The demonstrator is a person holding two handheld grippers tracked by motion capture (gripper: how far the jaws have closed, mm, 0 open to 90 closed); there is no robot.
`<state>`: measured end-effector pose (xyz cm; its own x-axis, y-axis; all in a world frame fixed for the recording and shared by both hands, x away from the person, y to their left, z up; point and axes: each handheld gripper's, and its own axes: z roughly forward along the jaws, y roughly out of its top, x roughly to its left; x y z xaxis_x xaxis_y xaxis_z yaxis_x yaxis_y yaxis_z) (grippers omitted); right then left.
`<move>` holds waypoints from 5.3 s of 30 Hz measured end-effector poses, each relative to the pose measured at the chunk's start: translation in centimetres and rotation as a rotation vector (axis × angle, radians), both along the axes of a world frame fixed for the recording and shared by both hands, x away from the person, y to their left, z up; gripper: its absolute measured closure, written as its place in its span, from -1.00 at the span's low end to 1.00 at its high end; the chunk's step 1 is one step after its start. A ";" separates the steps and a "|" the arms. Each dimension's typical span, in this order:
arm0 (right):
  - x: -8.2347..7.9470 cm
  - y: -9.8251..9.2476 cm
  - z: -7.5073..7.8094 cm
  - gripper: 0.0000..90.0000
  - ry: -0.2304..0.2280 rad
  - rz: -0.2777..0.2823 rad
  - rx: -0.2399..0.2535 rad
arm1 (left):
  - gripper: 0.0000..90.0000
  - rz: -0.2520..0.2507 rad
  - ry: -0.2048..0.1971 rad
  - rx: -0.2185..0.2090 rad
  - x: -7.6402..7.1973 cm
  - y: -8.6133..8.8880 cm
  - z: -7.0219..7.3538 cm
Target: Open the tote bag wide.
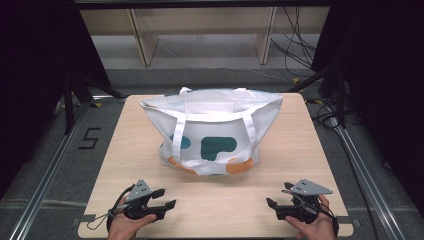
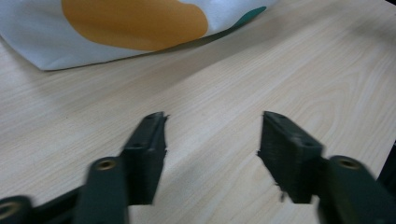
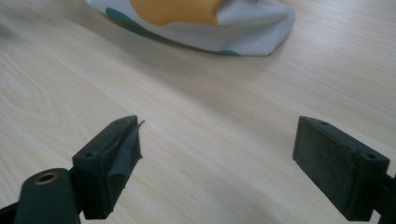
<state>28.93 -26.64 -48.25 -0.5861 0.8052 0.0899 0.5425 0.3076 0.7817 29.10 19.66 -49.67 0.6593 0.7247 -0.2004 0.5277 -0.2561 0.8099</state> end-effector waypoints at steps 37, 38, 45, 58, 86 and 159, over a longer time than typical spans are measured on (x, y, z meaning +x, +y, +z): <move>9.2 2.3 13.1 1.00 -0.279 0.127 -0.007 | 0.99 -0.084 -0.125 -0.058 6.1 -0.4 11.4; 9.3 2.4 13.8 1.00 -0.241 0.119 0.003 | 0.99 -0.078 -0.137 -0.071 6.9 -0.5 12.7; 11.6 3.5 17.1 1.00 -0.305 0.134 -0.017 | 0.99 -0.075 -0.170 -0.055 9.4 -1.2 16.8; 17.7 7.8 18.9 1.00 -0.209 0.134 -0.101 | 0.99 0.008 -0.124 0.047 17.2 -2.8 20.5; 20.0 9.7 10.0 1.00 0.032 0.164 -0.261 | 0.99 0.045 0.151 0.137 21.8 -1.4 9.4; 26.4 18.3 5.7 1.00 0.028 0.151 -0.488 | 0.98 -0.311 0.206 0.237 14.6 -6.7 4.4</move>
<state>55.32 -8.34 -42.53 -0.7021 0.6637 -0.2578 0.4824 0.7097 0.5134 43.67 12.95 -45.32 0.8168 0.5401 -0.2027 0.5406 -0.5940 0.5957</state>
